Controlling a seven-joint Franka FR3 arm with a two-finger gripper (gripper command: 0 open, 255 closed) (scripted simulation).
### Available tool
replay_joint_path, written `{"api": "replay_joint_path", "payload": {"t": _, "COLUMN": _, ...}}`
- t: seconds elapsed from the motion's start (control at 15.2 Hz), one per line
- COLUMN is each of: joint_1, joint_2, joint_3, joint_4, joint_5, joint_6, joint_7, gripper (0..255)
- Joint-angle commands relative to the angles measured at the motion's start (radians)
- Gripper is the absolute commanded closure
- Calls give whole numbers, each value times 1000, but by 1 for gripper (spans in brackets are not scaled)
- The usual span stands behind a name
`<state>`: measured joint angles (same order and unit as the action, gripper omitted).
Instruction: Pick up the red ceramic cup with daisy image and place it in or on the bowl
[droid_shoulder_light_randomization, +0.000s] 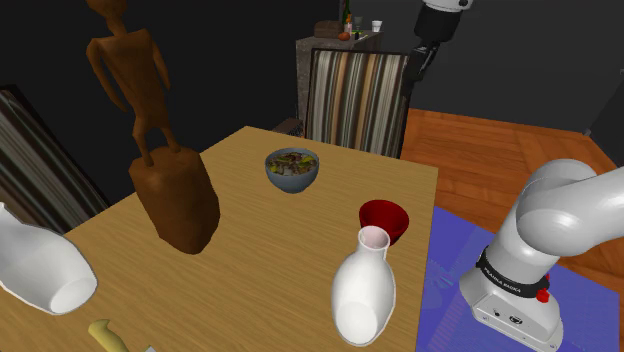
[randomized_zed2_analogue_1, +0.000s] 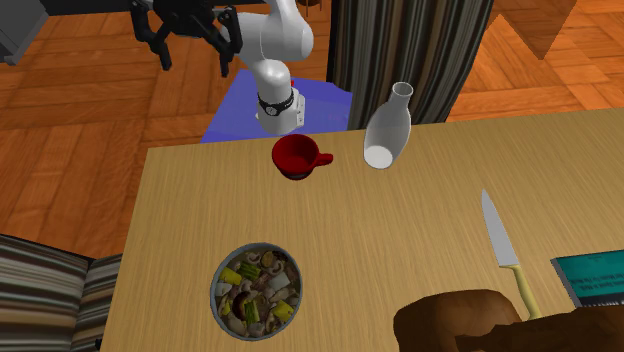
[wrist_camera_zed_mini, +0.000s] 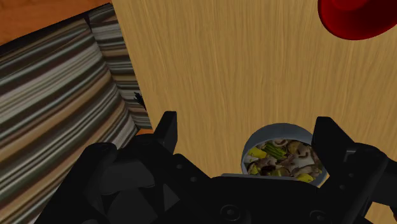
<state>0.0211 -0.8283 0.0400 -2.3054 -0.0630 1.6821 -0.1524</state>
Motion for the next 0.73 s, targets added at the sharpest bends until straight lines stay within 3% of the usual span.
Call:
{"api": "replay_joint_path", "payload": {"t": 0.0, "joint_1": 0, "joint_2": 0, "joint_3": 0, "joint_4": 0, "joint_5": 0, "joint_6": 0, "joint_7": 0, "gripper": 0}}
{"api": "replay_joint_path", "payload": {"t": 0.66, "joint_1": 47, "joint_2": -61, "joint_3": 186, "joint_4": -255, "joint_5": 97, "joint_6": 128, "joint_7": 221, "gripper": 0}}
